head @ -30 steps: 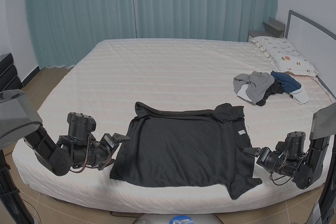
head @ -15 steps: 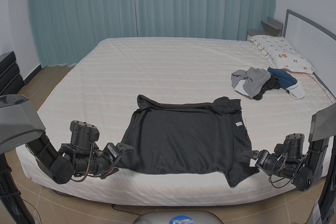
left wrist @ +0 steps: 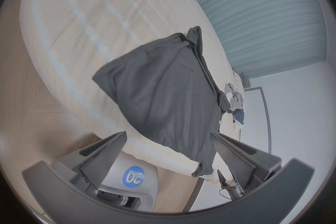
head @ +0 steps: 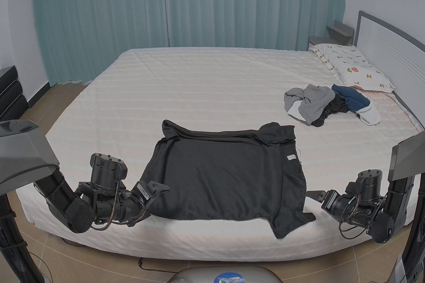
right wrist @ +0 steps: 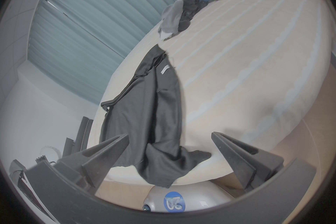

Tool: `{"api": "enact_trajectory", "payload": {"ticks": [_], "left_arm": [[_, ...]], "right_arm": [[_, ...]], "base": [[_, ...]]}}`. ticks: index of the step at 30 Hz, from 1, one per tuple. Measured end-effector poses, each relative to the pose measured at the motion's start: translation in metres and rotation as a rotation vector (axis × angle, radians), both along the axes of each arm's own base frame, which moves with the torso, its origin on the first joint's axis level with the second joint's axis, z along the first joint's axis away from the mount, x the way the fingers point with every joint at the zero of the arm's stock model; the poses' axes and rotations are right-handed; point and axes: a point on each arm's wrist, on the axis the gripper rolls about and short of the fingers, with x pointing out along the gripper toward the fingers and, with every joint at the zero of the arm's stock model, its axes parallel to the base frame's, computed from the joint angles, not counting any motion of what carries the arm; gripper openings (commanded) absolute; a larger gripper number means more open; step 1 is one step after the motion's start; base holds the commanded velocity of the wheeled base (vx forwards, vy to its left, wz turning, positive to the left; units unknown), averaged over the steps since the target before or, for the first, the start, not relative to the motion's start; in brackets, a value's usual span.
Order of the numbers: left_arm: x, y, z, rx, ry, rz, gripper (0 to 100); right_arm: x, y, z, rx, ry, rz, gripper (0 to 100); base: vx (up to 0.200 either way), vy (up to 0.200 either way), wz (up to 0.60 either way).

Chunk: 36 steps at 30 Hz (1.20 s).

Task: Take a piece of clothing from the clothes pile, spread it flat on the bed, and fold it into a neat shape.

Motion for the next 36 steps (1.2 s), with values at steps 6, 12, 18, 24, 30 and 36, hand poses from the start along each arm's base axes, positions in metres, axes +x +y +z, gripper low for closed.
{"api": "enact_trajectory", "payload": {"ticks": [6, 12, 18, 24, 30, 36], "left_arm": [[0.000, 0.004, 0.001, 0.057, -0.025, 0.025, 100], [-0.001, 0.012, 0.000, 0.170, -0.064, 0.001, 100], [0.002, 0.034, -0.011, 0.257, -0.052, 0.019, 100], [0.006, 0.051, -0.027, 0.286, -0.009, 0.054, 100], [0.011, 0.062, -0.045, 0.296, 0.004, 0.092, 100], [0.015, 0.063, -0.049, 0.297, 0.007, 0.099, 100]], "right_arm": [[-0.004, 0.014, -0.001, -0.028, 0.002, 0.019, 100], [-0.005, 0.018, -0.003, -0.041, 0.007, 0.017, 100], [-0.005, 0.019, -0.009, -0.049, 0.027, 0.019, 100], [-0.004, 0.020, -0.014, -0.046, 0.045, 0.016, 100], [-0.004, 0.022, -0.019, -0.035, 0.066, 0.016, 100], [-0.005, 0.024, -0.020, -0.036, 0.070, 0.024, 100]], "base": [[0.000, 0.000, 0.00], [0.000, 0.000, 0.00], [0.000, 0.000, 0.00], [0.000, 0.000, 0.00], [0.000, 0.000, 0.00], [0.000, 0.000, 0.00]]}}
